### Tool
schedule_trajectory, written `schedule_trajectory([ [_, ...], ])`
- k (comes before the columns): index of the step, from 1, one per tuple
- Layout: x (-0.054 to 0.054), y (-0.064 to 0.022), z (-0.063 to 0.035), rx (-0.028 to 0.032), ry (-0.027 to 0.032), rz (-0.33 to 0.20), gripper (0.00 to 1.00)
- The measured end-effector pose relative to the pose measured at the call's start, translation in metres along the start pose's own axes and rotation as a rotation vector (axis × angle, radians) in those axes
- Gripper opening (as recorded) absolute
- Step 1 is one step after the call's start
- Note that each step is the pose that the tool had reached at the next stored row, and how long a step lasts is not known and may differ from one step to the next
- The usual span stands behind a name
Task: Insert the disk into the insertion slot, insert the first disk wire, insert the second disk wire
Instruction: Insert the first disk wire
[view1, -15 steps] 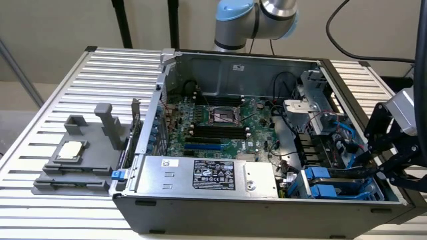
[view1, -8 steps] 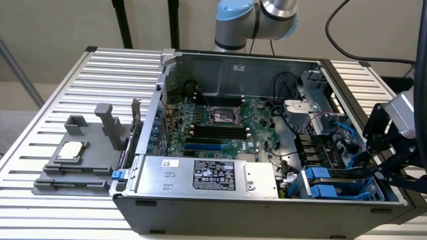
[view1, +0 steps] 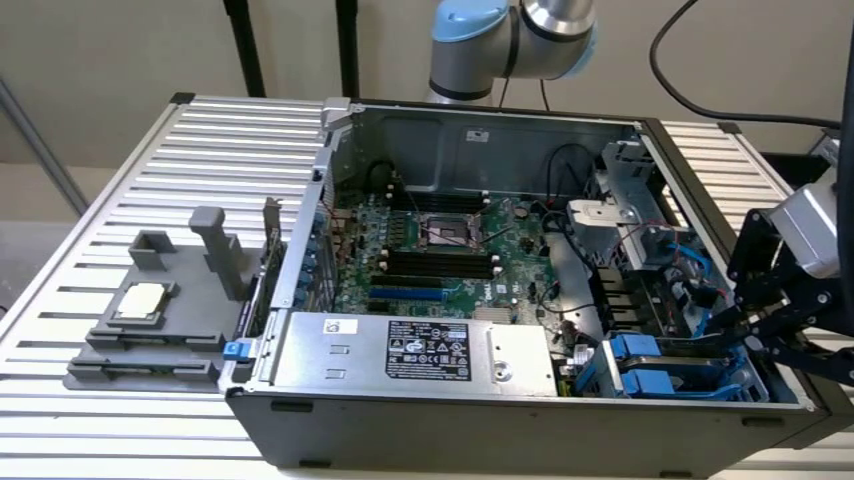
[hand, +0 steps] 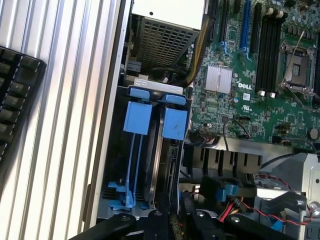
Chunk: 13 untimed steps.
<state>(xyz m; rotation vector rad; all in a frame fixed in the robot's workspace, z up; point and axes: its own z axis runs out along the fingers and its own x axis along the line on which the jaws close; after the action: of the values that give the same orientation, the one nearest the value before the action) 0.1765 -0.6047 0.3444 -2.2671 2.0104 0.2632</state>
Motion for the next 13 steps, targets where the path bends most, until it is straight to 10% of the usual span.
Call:
schedule_trajectory([
  [8,0.000,0.0016,-0.0001,-0.0027,-0.0038,-0.004,0.16],
  [13,-0.002,0.0181,-0.0004,-0.0029,-0.0038,-0.004,0.16],
])
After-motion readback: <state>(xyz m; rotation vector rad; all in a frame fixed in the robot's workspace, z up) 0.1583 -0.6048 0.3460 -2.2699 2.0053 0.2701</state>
